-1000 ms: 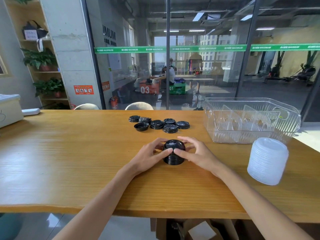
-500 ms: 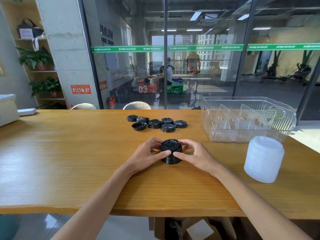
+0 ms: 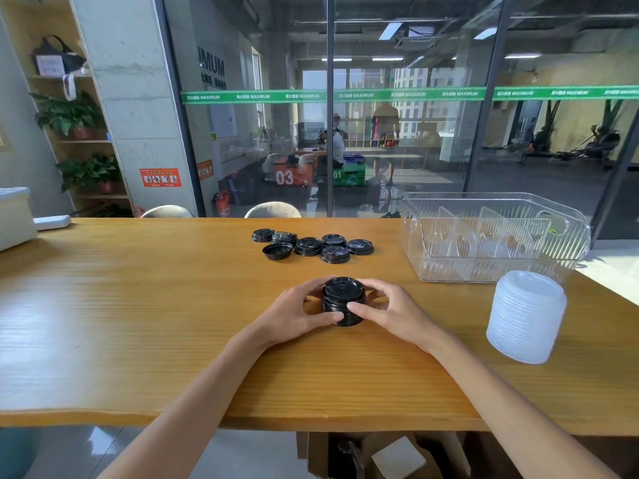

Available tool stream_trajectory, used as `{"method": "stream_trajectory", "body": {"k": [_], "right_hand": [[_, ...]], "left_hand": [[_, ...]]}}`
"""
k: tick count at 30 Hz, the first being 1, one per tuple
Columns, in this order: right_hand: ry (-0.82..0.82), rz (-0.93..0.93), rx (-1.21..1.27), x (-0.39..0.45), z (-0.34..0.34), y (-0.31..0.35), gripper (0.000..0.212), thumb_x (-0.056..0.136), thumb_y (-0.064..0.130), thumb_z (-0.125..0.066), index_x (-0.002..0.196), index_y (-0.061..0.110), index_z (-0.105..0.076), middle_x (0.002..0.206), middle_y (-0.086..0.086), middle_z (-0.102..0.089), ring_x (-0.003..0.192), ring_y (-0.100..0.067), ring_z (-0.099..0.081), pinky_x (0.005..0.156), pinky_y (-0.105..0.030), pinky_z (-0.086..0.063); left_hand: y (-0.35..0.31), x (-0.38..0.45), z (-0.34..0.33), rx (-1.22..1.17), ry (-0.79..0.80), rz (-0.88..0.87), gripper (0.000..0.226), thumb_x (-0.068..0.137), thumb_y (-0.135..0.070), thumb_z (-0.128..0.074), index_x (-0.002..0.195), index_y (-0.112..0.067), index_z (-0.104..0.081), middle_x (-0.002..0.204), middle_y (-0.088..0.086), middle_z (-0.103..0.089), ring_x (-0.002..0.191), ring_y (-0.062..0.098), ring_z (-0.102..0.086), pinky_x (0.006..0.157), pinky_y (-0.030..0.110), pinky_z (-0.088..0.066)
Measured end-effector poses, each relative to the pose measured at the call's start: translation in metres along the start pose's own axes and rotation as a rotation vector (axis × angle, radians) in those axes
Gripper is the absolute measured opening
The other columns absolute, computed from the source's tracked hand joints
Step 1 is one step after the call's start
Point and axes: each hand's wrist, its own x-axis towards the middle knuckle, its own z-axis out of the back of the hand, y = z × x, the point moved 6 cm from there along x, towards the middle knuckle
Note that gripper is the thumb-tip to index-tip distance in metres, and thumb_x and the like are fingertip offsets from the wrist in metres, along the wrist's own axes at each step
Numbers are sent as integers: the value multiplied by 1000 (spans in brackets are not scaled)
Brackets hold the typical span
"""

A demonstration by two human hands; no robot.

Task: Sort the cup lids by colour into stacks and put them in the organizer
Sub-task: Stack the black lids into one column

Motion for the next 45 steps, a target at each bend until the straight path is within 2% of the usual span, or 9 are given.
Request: {"method": "stream_trajectory", "body": {"k": [8,13,16,19,23,25,28,32,45], "right_hand": [[18,16,-16,0,-2,0,60,89,57,-80,143,39,-64,132,20,-67,117,1,-65,102,-29,-54],[57,-5,-37,3,-4,-6,49,92,52,-80,136,53,-59,126,35,-58,111,37,-44,87,4,-40],[59,-19,-23,5,-2,-9,61,92,54,-80,147,34,-61,131,27,-63,126,14,-56,103,-13,-47],[89,-38,-42,5,-3,-9,62,92,62,-76,148,40,-60,148,19,-59,148,-6,-45,122,-39,-39],[88,-30,-64,3,-5,-5,34,91,63,-75,120,65,-58,127,36,-58,119,35,-42,97,-2,-40],[66,-15,-87,2,-3,-3,43,92,61,-76,132,58,-61,135,27,-61,126,25,-48,103,-6,-41],[48,13,-137,0,0,5,63,93,63,-73,148,35,-63,139,18,-63,134,-3,-55,117,-37,-44],[80,31,-236,0,0,6,66,94,67,-68,149,31,-63,134,20,-63,130,-9,-49,115,-41,-42],[50,-41,-220,-6,-3,-3,82,86,82,-62,157,43,-48,137,25,-49,138,0,-37,118,-35,-33]], "left_hand": [[-2,1,2,-5,-6,-10,81,90,-62,-80,159,-32,-49,144,-17,-67,131,-1,-61,116,36,-49],[-2,1,3,-26,-22,21,65,98,-65,-69,154,-35,-55,139,-13,-71,129,1,-64,115,37,-50],[-4,2,3,-11,-36,19,65,97,-66,-68,152,-32,-60,138,-17,-71,126,-3,-64,112,31,-50],[-4,2,3,1,-46,17,67,95,-71,-67,149,-32,-62,136,-21,-71,123,-6,-65,103,20,-49],[-5,3,3,13,-48,15,67,96,-72,-66,150,-33,-62,136,-24,-71,122,-8,-64,96,7,-46],[-6,2,3,13,-42,20,66,96,-71,-65,151,-35,-62,137,-25,-70,123,-9,-63,96,6,-47],[-5,1,1,42,-28,24,72,97,-73,-61,155,-32,-57,148,-17,-64,134,0,-59,113,26,-49],[-4,1,0,106,-7,46,72,100,-71,-59,159,-31,-54,160,-8,-56,151,15,-46,124,51,-40],[-8,-3,-3,217,-7,26,76,103,-74,-50,164,-29,-44,162,-8,-53,147,13,-49,122,52,-41]]}}
